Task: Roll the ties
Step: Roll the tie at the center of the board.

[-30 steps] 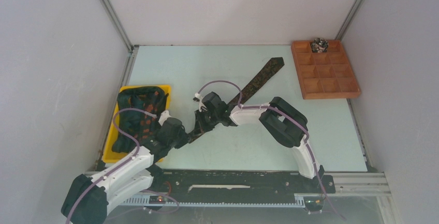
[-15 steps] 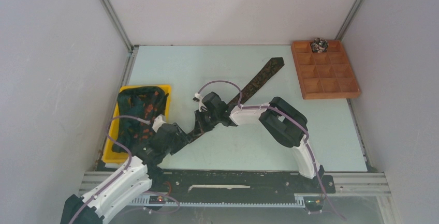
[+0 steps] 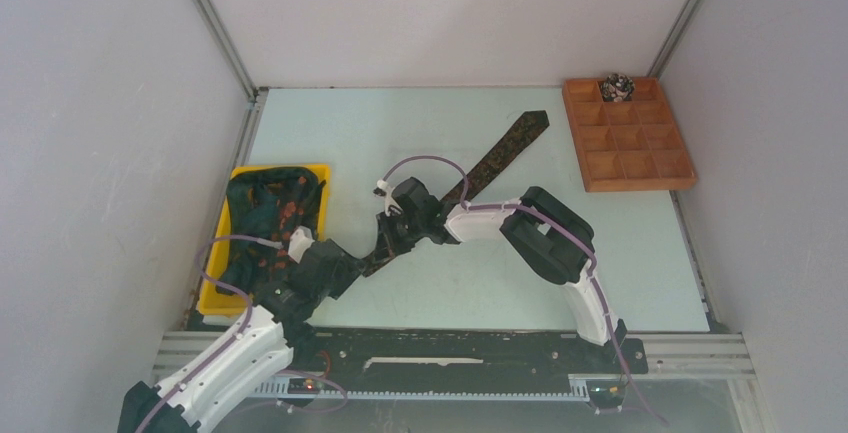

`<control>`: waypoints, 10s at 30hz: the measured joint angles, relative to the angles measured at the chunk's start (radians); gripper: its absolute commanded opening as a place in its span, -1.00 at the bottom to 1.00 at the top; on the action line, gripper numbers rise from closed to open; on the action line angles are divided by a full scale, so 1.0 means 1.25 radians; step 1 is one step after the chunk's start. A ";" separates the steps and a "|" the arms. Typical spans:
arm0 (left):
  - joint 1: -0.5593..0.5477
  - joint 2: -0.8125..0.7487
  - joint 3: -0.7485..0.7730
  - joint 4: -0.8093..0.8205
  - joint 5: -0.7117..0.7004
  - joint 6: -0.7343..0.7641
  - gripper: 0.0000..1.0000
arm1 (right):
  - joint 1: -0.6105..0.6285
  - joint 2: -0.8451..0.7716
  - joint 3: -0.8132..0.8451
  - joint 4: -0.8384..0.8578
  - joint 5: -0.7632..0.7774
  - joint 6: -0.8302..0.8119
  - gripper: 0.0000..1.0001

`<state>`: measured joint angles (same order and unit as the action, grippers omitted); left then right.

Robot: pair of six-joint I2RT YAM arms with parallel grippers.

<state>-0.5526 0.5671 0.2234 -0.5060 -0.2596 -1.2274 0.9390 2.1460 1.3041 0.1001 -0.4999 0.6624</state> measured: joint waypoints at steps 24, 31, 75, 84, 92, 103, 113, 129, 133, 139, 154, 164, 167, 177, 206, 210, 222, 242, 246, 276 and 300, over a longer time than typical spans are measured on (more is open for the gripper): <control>-0.001 0.192 -0.013 0.191 0.006 -0.044 -0.97 | -0.006 0.005 -0.008 0.025 -0.022 0.001 -1.00; -0.001 0.191 -0.013 0.195 0.009 -0.032 -1.00 | -0.006 0.005 -0.010 0.030 -0.023 0.002 -0.98; -0.001 0.106 0.085 -0.039 0.015 0.068 -1.00 | 0.027 -0.002 0.012 -0.030 0.026 -0.003 -0.96; -0.001 0.120 0.120 -0.062 0.019 0.078 -1.00 | 0.035 -0.001 0.016 -0.031 0.026 -0.004 -0.97; -0.001 0.143 0.145 -0.070 0.021 0.089 -1.00 | 0.043 -0.001 0.017 -0.029 0.023 -0.003 -0.98; -0.001 0.179 0.170 -0.081 0.021 0.102 -1.00 | 0.056 0.019 0.044 -0.031 0.020 -0.003 -0.99; -0.001 0.228 0.196 -0.090 0.021 0.108 -1.00 | 0.061 0.038 0.063 -0.030 0.002 0.003 -1.00; -0.003 0.365 0.243 -0.045 0.022 0.124 -1.00 | 0.037 0.038 0.059 -0.033 -0.011 0.003 -1.00; -0.005 0.390 0.249 -0.034 0.022 0.125 -1.00 | 0.025 0.035 0.052 -0.031 -0.021 0.003 -1.00; -0.006 0.417 0.249 -0.022 0.023 0.126 -1.00 | 0.010 0.008 0.019 -0.037 -0.015 -0.001 -1.00; -0.010 0.461 0.253 0.014 0.028 0.132 -0.29 | -0.047 -0.058 -0.059 -0.048 0.005 -0.020 -1.00; -0.025 0.450 0.252 0.033 0.028 0.131 -0.21 | -0.044 -0.058 -0.063 -0.045 0.004 -0.021 -1.00; -0.029 0.429 0.245 0.044 0.028 0.127 -0.27 | -0.042 -0.058 -0.063 -0.042 0.003 -0.020 -1.00; -0.035 0.361 0.192 0.067 0.021 0.108 -0.68 | -0.039 -0.066 -0.063 -0.029 -0.005 -0.018 -1.00; -0.037 0.268 0.108 0.120 0.005 0.088 -1.00 | -0.005 -0.068 -0.063 0.059 -0.036 0.037 -1.00; -0.037 0.259 0.106 0.121 0.003 0.088 -1.00 | -0.005 -0.045 -0.061 0.060 -0.041 0.038 -1.00; -0.037 0.183 0.093 0.106 0.004 0.107 -0.82 | -0.008 -0.029 -0.056 0.059 -0.042 0.039 -1.00; -0.037 0.238 0.058 0.159 0.013 0.125 -0.87 | -0.016 -0.029 -0.022 0.023 -0.023 0.028 -1.00; -0.037 0.237 0.058 0.159 0.013 0.125 -0.85 | -0.016 -0.027 -0.019 0.022 -0.022 0.025 -1.00; -0.038 0.116 0.035 0.050 -0.007 0.108 0.20 | -0.029 -0.002 -0.005 0.023 -0.037 0.000 -1.00; -0.010 0.121 -0.012 0.171 -0.013 0.018 0.14 | -0.057 -0.001 -0.038 0.045 -0.044 -0.003 -1.00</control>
<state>-0.5655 0.7181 0.2081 -0.2924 -0.2760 -1.2049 0.8680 2.1445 1.2572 0.1562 -0.5545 0.6582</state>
